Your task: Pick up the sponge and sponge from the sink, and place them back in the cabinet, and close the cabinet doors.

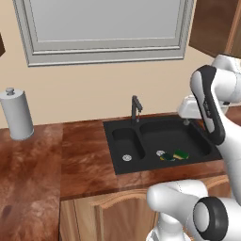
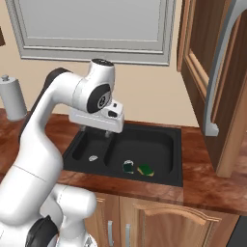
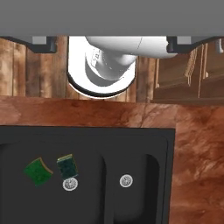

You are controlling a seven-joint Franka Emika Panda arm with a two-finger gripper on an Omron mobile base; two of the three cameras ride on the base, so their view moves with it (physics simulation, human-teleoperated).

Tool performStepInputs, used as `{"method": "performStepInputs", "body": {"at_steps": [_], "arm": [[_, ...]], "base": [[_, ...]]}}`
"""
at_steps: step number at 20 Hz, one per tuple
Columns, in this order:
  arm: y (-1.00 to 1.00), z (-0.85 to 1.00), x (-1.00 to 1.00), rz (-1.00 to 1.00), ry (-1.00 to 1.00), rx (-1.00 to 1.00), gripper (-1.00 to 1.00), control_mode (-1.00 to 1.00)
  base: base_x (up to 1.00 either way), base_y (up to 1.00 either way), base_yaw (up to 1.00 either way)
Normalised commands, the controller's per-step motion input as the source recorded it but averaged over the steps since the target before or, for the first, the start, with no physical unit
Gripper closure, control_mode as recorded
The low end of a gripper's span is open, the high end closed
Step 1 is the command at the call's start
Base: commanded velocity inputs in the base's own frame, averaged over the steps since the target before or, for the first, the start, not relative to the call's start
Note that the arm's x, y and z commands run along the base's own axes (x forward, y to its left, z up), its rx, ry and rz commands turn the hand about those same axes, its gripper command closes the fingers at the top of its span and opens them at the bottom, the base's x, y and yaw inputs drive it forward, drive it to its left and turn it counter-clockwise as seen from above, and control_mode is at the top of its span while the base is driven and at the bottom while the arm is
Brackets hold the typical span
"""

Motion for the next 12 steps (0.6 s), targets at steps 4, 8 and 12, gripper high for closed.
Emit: {"method": "performStepInputs", "body": {"at_steps": [4, 8, 12], "arm": [[-0.15, -0.26, -0.07, 0.03, -0.04, -0.1, -1.0, -1.0], [-0.2, -0.3, 0.0, 0.09, -0.01, -0.06, -1.0, -1.0], [-0.12, -0.33, 0.02, 0.17, -0.05, -0.07, -1.0, -1.0]], "base": [[0.0, 0.0, 0.0], [0.0, 0.0, 0.0], [0.0, 0.0, 0.0]]}}
